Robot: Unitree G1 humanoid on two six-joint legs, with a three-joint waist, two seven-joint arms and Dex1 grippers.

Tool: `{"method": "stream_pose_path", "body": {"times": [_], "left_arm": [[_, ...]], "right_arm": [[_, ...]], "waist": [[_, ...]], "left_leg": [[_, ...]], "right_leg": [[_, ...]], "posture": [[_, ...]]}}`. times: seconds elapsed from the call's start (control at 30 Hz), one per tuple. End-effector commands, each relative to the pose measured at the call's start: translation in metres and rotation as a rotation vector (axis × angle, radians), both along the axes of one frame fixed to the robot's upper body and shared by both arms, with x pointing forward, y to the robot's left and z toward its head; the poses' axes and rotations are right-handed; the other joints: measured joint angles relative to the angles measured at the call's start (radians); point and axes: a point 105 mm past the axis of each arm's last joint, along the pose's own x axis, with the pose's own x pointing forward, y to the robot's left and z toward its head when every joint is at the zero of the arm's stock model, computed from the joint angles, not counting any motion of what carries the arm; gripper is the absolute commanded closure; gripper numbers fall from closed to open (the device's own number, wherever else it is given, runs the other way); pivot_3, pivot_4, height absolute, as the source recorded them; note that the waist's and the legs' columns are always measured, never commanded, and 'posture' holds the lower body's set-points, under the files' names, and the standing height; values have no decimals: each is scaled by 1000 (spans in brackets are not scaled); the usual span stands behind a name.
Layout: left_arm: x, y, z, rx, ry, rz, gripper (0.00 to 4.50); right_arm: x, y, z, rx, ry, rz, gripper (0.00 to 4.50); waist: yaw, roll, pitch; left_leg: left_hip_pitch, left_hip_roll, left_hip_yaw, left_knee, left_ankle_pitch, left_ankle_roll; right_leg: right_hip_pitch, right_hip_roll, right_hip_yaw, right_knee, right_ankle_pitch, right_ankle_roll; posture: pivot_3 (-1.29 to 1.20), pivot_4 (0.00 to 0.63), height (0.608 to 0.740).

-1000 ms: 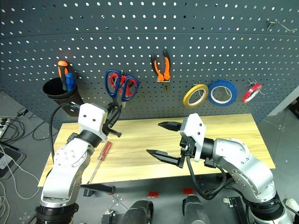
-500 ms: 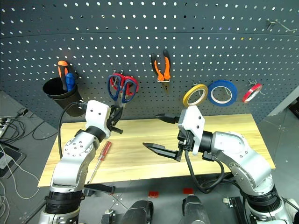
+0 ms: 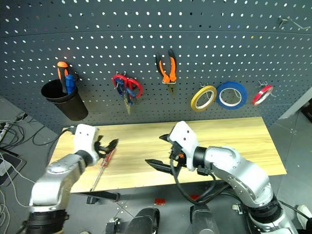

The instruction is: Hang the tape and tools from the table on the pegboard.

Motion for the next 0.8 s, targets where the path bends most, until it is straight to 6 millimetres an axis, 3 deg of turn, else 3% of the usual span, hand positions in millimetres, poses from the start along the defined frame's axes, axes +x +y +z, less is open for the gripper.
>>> {"method": "stream_pose_path", "body": {"times": [0.03, 0.3, 0.57, 0.67, 0.8], "left_arm": [[-2, 17, -11, -47, 94, 33, 1179], [7, 25, -45, -81, 253, 64, 1179], [15, 28, -62, -45, 300, 84, 1179], [16, 23, -69, -26, 329, 52, 1712], [16, 24, -72, -13, 338, 46, 2949]], "right_arm": [[-11, 13, 7, 4, 27, 38, 0], [-17, 25, 9, -16, 91, 83, 0], [-18, 23, 8, -29, 110, 91, 0], [-17, 23, 8, -32, 113, 91, 0], [-15, 21, 8, -34, 117, 85, 0]], "waist": [[2, 0, 6], [2, -1, 24], [-1, -2, 25], [-2, -2, 25], [-6, -2, 25]], "left_leg": [[0, 0, 0, 0, 0, 0], [-4, 0, -3, 0, 0, 0], [-15, 0, -3, 2, 3, -4], [-15, 0, -4, 2, 2, -4], [-15, 0, -4, 2, 3, -4]], "right_leg": [[0, 0, 0, 0, 0, 0], [-3, -1, -4, 0, 0, 0], [-16, -2, -5, 9, 0, -1], [-16, -3, -6, 9, 0, -1], [-16, -3, -6, 9, 0, -1]], "posture": [[-1, 298, 740], [-10, 311, 740], [-18, 314, 740], [-18, 314, 740], [-32, 300, 740]]}}
